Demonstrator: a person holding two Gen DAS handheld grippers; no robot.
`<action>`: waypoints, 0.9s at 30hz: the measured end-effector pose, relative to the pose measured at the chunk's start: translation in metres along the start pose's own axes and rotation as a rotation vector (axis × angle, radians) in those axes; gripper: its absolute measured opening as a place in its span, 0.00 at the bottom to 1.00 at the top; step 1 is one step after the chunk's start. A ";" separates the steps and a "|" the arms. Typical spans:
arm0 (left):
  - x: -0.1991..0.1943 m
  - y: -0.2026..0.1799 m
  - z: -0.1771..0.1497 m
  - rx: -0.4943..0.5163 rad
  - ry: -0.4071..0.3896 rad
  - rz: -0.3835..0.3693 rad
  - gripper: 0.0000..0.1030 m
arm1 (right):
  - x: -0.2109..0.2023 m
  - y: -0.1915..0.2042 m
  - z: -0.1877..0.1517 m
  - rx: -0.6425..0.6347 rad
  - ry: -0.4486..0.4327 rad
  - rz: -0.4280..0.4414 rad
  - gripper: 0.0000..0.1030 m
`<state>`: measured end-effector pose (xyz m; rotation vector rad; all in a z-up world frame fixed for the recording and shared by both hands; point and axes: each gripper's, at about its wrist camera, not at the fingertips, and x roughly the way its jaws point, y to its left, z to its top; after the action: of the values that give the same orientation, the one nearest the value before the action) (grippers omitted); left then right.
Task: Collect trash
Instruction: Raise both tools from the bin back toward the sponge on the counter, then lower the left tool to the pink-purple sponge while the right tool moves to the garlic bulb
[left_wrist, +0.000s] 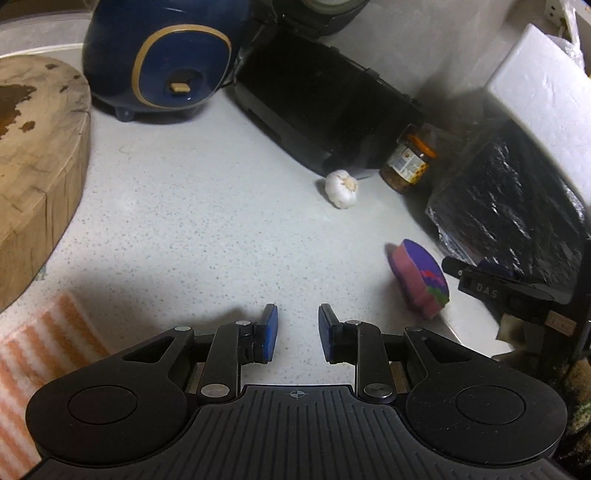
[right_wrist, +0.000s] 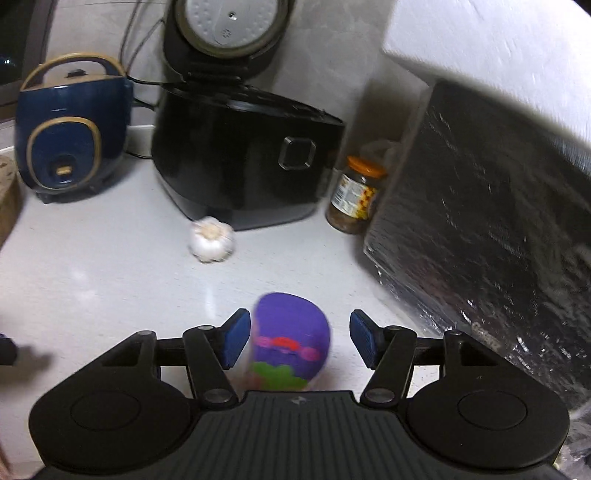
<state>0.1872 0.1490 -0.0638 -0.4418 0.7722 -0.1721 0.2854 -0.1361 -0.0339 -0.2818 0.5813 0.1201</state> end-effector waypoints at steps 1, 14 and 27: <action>0.000 -0.004 0.000 -0.005 0.000 0.004 0.27 | 0.007 -0.007 -0.002 0.020 0.010 0.009 0.58; -0.002 -0.024 -0.005 0.007 0.007 0.041 0.27 | 0.043 -0.025 -0.013 0.152 0.083 0.217 0.47; 0.000 -0.015 0.001 -0.014 -0.011 0.042 0.27 | 0.009 0.027 -0.010 0.141 0.117 0.615 0.39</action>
<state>0.1878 0.1355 -0.0567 -0.4391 0.7713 -0.1249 0.2820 -0.1129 -0.0533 0.0356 0.7751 0.6566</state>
